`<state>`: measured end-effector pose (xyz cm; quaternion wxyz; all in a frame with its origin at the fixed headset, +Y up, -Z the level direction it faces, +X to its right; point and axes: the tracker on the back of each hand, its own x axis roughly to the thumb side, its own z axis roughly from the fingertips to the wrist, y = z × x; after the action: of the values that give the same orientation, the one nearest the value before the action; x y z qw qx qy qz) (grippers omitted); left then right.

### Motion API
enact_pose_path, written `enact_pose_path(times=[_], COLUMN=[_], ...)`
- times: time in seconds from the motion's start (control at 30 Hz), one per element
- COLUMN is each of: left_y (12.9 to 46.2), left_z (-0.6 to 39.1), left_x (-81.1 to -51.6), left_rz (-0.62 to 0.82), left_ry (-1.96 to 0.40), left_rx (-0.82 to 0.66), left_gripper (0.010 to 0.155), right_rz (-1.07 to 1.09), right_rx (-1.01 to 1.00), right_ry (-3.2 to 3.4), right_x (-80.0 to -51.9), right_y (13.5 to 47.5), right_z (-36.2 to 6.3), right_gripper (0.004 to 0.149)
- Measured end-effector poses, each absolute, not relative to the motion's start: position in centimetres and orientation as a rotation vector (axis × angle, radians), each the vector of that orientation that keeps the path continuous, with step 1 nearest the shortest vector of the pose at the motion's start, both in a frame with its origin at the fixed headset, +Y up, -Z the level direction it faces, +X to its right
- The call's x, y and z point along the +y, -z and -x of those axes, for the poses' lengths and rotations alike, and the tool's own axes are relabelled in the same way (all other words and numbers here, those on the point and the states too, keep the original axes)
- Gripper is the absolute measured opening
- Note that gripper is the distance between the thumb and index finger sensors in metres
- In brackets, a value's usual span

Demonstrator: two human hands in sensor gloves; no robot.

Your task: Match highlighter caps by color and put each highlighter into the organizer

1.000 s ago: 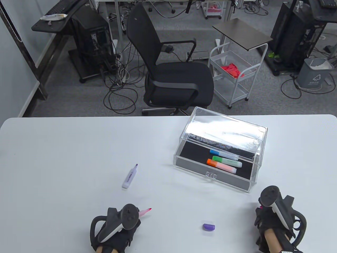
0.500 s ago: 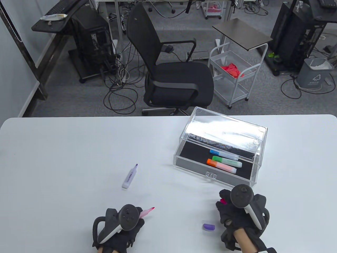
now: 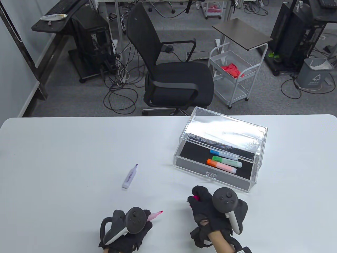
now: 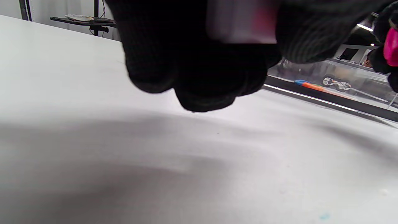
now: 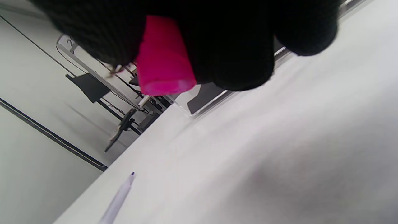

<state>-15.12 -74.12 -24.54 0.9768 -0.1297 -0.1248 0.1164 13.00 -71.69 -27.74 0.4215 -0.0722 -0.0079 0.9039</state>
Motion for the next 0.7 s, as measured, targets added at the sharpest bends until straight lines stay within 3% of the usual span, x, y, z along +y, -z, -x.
enact_pose_path(times=[0.7], left_y=[24.3], left_z=[14.5], left_x=[-74.3], left_rz=[0.250], left_ry=[-0.286], left_rx=[-0.291], left_gripper=[0.056], right_rz=[0.067], right_rx=[-0.058], right_ry=[-2.071], right_x=[-73.7], right_y=[25.8], right_z=[-9.1], right_gripper=[0.045])
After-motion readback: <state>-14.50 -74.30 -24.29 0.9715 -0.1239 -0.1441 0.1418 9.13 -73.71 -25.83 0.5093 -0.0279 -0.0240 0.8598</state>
